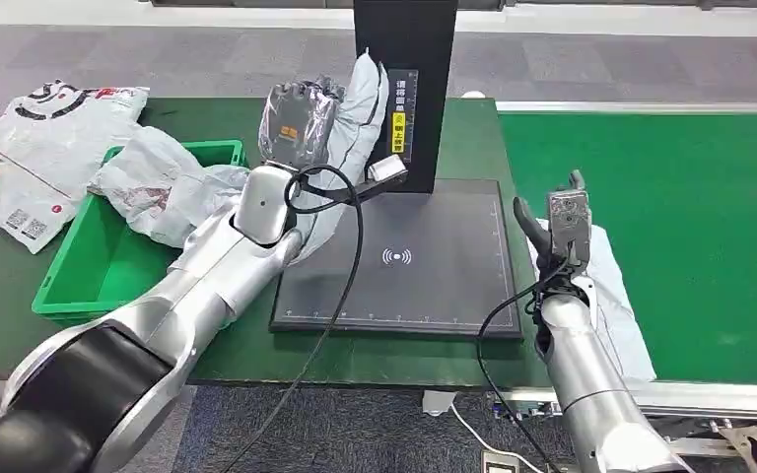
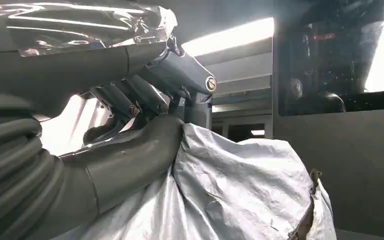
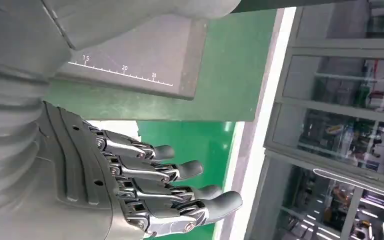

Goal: Moved the parcel from conveyor to table for the left to box.

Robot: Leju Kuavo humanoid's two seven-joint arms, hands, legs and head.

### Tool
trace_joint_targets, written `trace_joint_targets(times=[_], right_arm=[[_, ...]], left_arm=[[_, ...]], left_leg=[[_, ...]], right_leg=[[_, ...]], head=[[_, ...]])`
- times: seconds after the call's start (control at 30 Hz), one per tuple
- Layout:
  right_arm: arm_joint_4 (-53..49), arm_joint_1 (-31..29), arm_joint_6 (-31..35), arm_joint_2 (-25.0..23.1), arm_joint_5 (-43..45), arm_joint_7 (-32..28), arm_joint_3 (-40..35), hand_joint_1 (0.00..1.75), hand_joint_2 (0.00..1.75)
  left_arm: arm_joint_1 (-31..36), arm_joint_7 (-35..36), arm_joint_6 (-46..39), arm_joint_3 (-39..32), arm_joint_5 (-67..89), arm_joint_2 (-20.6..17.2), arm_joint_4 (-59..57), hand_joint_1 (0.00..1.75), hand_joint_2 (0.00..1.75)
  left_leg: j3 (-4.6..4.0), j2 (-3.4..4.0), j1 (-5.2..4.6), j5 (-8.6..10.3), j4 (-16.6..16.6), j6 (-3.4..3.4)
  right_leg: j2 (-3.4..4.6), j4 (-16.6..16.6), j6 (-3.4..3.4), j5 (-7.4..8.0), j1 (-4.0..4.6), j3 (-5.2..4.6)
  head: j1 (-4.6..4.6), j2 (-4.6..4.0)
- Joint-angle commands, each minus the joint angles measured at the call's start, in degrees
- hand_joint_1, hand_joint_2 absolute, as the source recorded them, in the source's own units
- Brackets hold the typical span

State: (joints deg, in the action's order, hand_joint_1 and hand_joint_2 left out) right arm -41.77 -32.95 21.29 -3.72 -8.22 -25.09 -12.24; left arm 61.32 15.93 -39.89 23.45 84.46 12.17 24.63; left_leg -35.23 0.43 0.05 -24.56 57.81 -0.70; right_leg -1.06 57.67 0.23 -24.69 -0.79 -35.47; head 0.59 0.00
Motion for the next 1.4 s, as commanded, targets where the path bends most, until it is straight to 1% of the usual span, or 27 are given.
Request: trace_joint_targets(times=[0.03,0.1,0.13,0.17,0.2,0.23,0.27,0.3,0.33,0.37,0.4,0.43,0.47,0.53,0.6,0.7,0.97,1.4], right_arm=[[1.09,-1.76,-0.19,0.74,-0.01,0.27,-0.66,0.00,1.75],[1.09,-1.76,-0.19,0.74,-0.01,0.27,-0.66,0.00,1.75],[-7.04,6.67,1.01,3.86,-0.29,2.50,0.17,0.00,1.75],[-9.84,9.93,0.69,5.03,0.03,2.04,0.77,0.00,1.75],[-12.57,12.35,0.31,5.67,0.04,2.00,1.34,0.00,1.75],[-12.57,12.35,0.31,5.67,0.04,2.00,1.34,0.00,1.75],[-12.57,12.35,0.31,5.67,0.04,2.00,1.34,0.00,1.75],[-12.88,12.19,0.05,5.54,0.01,2.25,1.34,0.00,1.75],[-12.92,12.01,-0.07,5.45,-0.06,2.51,1.31,0.00,1.75],[-12.88,11.73,-0.13,5.32,-0.18,2.82,1.26,0.00,1.75],[-12.79,11.48,-0.16,5.20,-0.29,3.08,1.23,0.00,1.75],[-12.79,11.48,-0.16,5.20,-0.29,3.08,1.23,0.00,1.75],[-12.79,11.48,-0.16,5.20,-0.29,3.08,1.23,0.00,1.75],[-12.79,11.48,-0.16,5.20,-0.29,3.08,1.23,0.00,1.75],[-12.79,11.48,-0.16,5.20,-0.29,3.08,1.23,0.00,1.75],[-12.79,11.48,-0.16,5.20,-0.29,3.08,1.23,0.00,1.75],[-12.79,11.48,-0.16,5.20,-0.29,3.08,1.23,0.00,1.75],[-12.69,11.37,-0.36,5.11,-0.42,3.25,1.32,0.00,1.75]], left_arm=[[2.84,0.10,-0.11,-5.53,0.02,0.35,-2.61,1.75,1.75],[2.84,0.10,-0.11,-5.53,0.02,0.35,-2.61,1.75,1.75],[6.20,18.33,-0.11,-5.08,2.85,-14.78,-5.28,1.75,1.75],[6.41,9.98,-0.11,-8.26,-1.51,-20.23,-4.50,1.75,1.75],[6.95,5.36,-0.11,-10.54,-3.08,-22.87,-4.77,1.75,1.75],[6.95,5.36,-0.11,-10.54,-3.08,-22.87,-4.77,1.75,1.75],[6.95,5.36,-0.11,-10.54,-3.08,-22.87,-4.77,1.75,1.75],[6.95,6.53,-0.11,-10.40,-2.24,-21.81,-4.95,1.75,1.75],[6.89,7.25,-0.11,-10.31,-1.70,-21.28,-4.94,1.75,1.75],[6.83,8.12,-0.11,-10.12,-1.07,-20.61,-4.96,1.75,1.75],[6.73,8.97,-0.11,-9.96,-0.50,-20.02,-4.93,1.75,1.75],[6.73,8.97,-0.11,-9.96,-0.50,-20.02,-4.93,1.75,1.75],[6.73,8.97,-0.11,-9.96,-0.50,-20.02,-4.93,1.75,1.75],[6.73,8.97,-0.11,-9.96,-0.50,-20.02,-4.93,1.75,1.75],[6.73,8.97,-0.11,-9.96,-0.50,-20.02,-4.93,1.75,1.75],[6.73,8.97,-0.11,-9.96,-0.50,-20.02,-4.93,1.75,1.75],[6.73,8.97,-0.11,-9.96,-0.50,-20.02,-4.93,1.75,1.75],[6.57,9.29,-0.11,-10.24,0.21,-19.58,-4.78,1.75,1.75]], left_leg=[[0.08,0.03,0.05,-0.07,0.03,0.00],[0.02,0.01,0.02,-0.03,0.02,0.00],[0.12,0.04,0.04,-0.07,0.00,0.00],[0.26,0.34,0.03,-0.09,-0.08,-0.05],[0.23,0.37,-0.01,-0.10,-0.09,-0.05],[0.34,0.47,0.07,-0.15,-0.13,-0.09],[0.32,0.62,0.09,-0.14,-0.09,-0.12],[0.30,0.69,0.09,-0.20,-0.04,-0.22],[0.43,1.05,0.14,-0.31,-0.03,-0.34],[0.38,1.21,0.15,-0.33,0.02,-0.39],[0.18,0.87,0.17,-0.24,0.02,-0.37],[0.26,0.85,0.17,-0.22,0.02,-0.43],[0.17,0.47,0.28,-0.13,0.00,-0.46],[0.30,0.39,0.29,-0.18,-0.01,-0.46],[0.09,0.31,0.26,-0.08,0.00,-0.47],[0.12,0.43,0.27,-0.09,-0.02,-0.48],[0.17,0.30,0.21,-0.11,0.00,-0.49],[0.12,0.33,0.21,-0.08,0.00,-0.49]], right_leg=[[0.12,-0.02,-0.02,-0.03,0.04,0.09],[0.07,-0.01,-0.01,-0.01,0.01,0.02],[0.14,-0.05,-0.02,-0.02,0.03,0.12],[0.43,-0.06,-0.07,0.01,0.03,0.12],[0.43,-0.02,-0.06,0.01,-0.01,0.12],[0.59,-0.07,-0.11,0.01,0.06,0.24],[0.73,0.03,-0.11,0.00,0.08,0.10],[0.81,0.05,-0.14,0.02,0.11,0.06],[1.16,0.05,-0.23,0.08,0.19,0.03],[1.31,0.09,-0.26,0.07,0.18,-0.10],[0.93,0.08,-0.26,0.08,0.16,-0.21],[0.97,0.14,-0.30,-0.02,0.21,-0.21],[0.57,0.05,-0.35,-0.05,0.38,-0.09],[0.48,0.01,-0.44,-0.11,0.43,0.09],[0.36,0.06,-0.45,-0.06,0.41,-0.07],[0.46,0.04,-0.41,0.01,0.35,-0.07],[0.40,0.06,-0.41,-0.03,0.35,-0.01],[0.40,0.07,-0.40,-0.01,0.36,-0.07]], head=[[0.00,0.00],[0.00,0.00],[0.00,-0.02],[0.00,0.00],[0.02,0.00],[-0.04,-0.02],[-0.04,-0.02],[0.04,-0.02],[0.04,0.00],[0.09,0.00],[0.09,-0.02],[0.04,0.00],[0.04,0.00],[0.04,-0.02],[0.04,-0.02],[0.04,-0.02],[0.04,-0.02],[0.04,0.00]])
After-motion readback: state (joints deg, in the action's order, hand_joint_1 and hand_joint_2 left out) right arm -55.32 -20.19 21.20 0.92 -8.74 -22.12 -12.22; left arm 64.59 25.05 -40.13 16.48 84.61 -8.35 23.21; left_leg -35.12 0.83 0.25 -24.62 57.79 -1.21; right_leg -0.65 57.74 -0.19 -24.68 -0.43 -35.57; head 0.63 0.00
